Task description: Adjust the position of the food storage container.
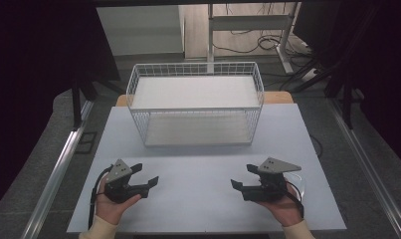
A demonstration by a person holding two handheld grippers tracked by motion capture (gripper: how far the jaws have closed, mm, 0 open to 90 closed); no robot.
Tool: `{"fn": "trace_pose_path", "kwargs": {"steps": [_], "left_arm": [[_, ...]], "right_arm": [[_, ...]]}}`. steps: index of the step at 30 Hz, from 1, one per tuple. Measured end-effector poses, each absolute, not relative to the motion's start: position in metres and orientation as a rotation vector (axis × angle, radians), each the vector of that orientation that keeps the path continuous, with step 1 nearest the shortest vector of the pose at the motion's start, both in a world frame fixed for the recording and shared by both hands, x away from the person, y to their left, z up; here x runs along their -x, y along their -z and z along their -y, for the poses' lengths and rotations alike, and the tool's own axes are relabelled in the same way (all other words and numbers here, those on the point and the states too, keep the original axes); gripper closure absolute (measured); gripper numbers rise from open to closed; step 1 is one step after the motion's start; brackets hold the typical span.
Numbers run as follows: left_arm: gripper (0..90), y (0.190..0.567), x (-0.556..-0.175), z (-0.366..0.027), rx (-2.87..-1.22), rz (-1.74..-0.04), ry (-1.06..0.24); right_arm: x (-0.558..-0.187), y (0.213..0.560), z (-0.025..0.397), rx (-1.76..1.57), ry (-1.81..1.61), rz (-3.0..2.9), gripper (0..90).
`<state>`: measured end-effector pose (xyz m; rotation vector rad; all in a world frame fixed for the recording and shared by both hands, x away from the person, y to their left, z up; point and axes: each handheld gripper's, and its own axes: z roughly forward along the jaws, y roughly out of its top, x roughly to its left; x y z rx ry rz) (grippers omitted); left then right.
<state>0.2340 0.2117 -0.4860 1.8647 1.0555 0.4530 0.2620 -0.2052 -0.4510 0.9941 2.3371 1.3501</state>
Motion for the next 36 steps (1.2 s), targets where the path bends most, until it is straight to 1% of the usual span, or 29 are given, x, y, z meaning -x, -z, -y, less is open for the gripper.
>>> {"fn": "trace_pose_path", "kwargs": {"steps": [10,16,19,31,36], "left_arm": [[23.6,0.485,-0.231,-0.208,-1.882,-1.039,-0.459],[23.6,0.489,-0.229,-0.202,-1.94,-0.999,-0.46],[23.6,0.489,-0.228,-0.201,-1.936,-0.995,-0.452],[23.7,0.49,-0.228,-0.2,-1.934,-0.997,-0.44],[23.7,0.492,-0.228,-0.2,-1.942,-0.995,-0.437]], "right_arm": [[-0.263,0.448,0.212,-1.001,-1.3,-2.312,25.3],[-0.267,0.444,0.216,-1.002,-1.249,-2.309,28.5],[-0.267,0.44,0.22,-1.018,-1.261,-2.29,29.6],[-0.271,0.422,0.264,-1.162,-1.229,-2.181,36.6],[-0.274,0.421,0.285,-1.228,-1.186,-2.146,36.8]]}}
